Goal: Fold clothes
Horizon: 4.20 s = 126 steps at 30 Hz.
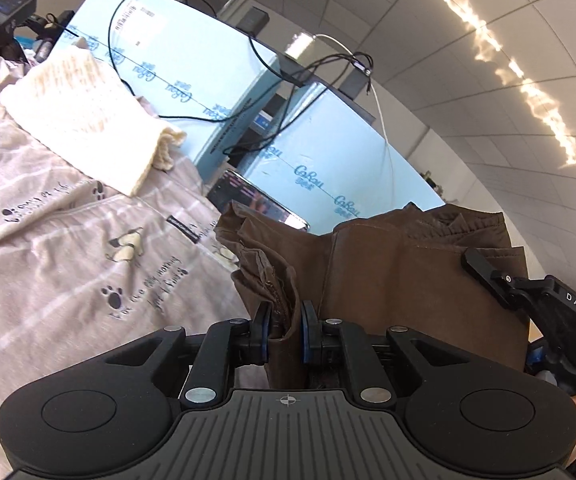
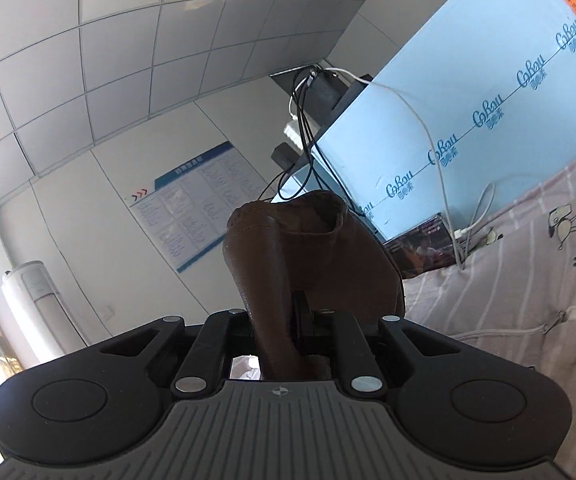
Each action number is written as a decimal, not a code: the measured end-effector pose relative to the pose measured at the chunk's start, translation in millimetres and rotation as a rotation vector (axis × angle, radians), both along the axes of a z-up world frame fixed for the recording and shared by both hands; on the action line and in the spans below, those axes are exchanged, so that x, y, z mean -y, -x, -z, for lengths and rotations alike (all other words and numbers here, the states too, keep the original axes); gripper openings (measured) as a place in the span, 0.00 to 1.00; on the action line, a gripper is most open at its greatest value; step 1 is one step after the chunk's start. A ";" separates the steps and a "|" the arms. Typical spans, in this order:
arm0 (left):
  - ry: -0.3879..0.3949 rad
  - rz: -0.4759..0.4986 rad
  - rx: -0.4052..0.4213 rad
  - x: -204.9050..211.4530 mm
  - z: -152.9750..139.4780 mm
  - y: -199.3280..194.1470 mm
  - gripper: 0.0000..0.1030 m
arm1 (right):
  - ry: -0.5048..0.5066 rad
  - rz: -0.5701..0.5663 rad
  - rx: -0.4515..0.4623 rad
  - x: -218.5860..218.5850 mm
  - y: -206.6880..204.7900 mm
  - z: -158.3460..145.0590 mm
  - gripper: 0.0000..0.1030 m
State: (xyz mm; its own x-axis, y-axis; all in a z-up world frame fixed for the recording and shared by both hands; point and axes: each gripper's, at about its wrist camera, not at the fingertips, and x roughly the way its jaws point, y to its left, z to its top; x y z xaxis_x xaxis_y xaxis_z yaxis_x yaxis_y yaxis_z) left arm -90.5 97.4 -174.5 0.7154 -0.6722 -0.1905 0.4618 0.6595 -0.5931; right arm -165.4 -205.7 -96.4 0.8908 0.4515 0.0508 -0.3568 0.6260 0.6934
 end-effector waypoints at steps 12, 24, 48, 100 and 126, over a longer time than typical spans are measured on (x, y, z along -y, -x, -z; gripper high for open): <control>-0.094 -0.028 -0.064 -38.3 14.9 -50.4 0.16 | 0.203 0.221 -0.334 -17.7 -58.6 29.7 0.12; -0.109 -0.011 -0.142 -60.4 19.0 -75.0 0.54 | 0.638 0.344 -0.214 -53.6 -27.7 6.9 0.76; -0.277 0.297 -0.176 -23.1 0.2 -147.3 0.67 | 0.866 0.003 -0.263 -169.5 -59.4 39.3 0.39; -0.376 0.370 0.018 29.5 -7.6 -196.1 0.77 | 0.659 0.567 -0.378 74.1 39.2 -2.7 0.95; -0.365 0.374 0.512 26.4 -50.6 -126.1 0.05 | 0.718 0.513 -0.349 86.2 31.6 -0.9 0.05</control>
State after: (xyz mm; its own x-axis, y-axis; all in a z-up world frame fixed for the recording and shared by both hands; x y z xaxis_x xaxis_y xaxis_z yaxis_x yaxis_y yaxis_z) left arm 35.6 70.9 -123.9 0.5097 -0.8467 -0.1527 0.8554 0.5177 -0.0152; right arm -197.0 -291.9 -95.5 0.9016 -0.1793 -0.3936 0.2350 0.9671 0.0977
